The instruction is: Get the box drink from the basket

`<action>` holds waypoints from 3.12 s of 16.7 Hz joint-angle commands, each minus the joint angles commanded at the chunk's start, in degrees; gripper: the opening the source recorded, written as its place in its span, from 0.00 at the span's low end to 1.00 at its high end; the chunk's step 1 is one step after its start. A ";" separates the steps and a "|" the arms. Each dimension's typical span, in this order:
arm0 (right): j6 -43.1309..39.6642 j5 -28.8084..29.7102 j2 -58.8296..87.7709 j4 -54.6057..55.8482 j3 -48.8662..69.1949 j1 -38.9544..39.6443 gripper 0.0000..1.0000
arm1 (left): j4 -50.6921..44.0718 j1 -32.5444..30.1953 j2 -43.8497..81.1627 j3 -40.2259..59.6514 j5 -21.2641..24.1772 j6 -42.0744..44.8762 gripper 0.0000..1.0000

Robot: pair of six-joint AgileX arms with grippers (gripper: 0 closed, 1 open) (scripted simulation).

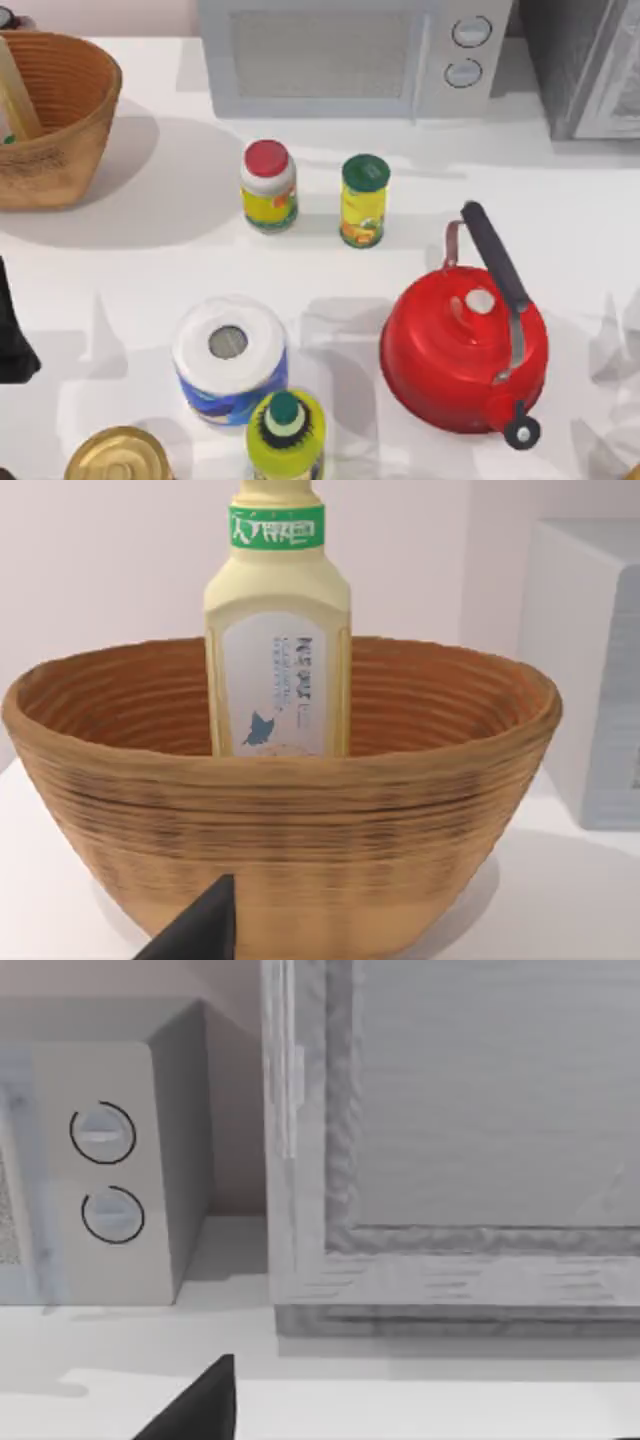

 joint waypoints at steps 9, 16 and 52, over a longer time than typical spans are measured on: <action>0.00 0.00 0.00 0.00 0.00 0.00 1.00 | 10.80 1.33 16.31 4.95 1.88 -0.27 1.00; 0.00 0.00 0.00 0.00 0.00 0.00 1.00 | 33.92 4.26 50.63 16.22 5.44 0.10 1.00; 0.00 0.00 0.00 0.00 0.00 0.00 1.00 | 68.48 7.95 116.53 47.51 10.03 0.62 1.00</action>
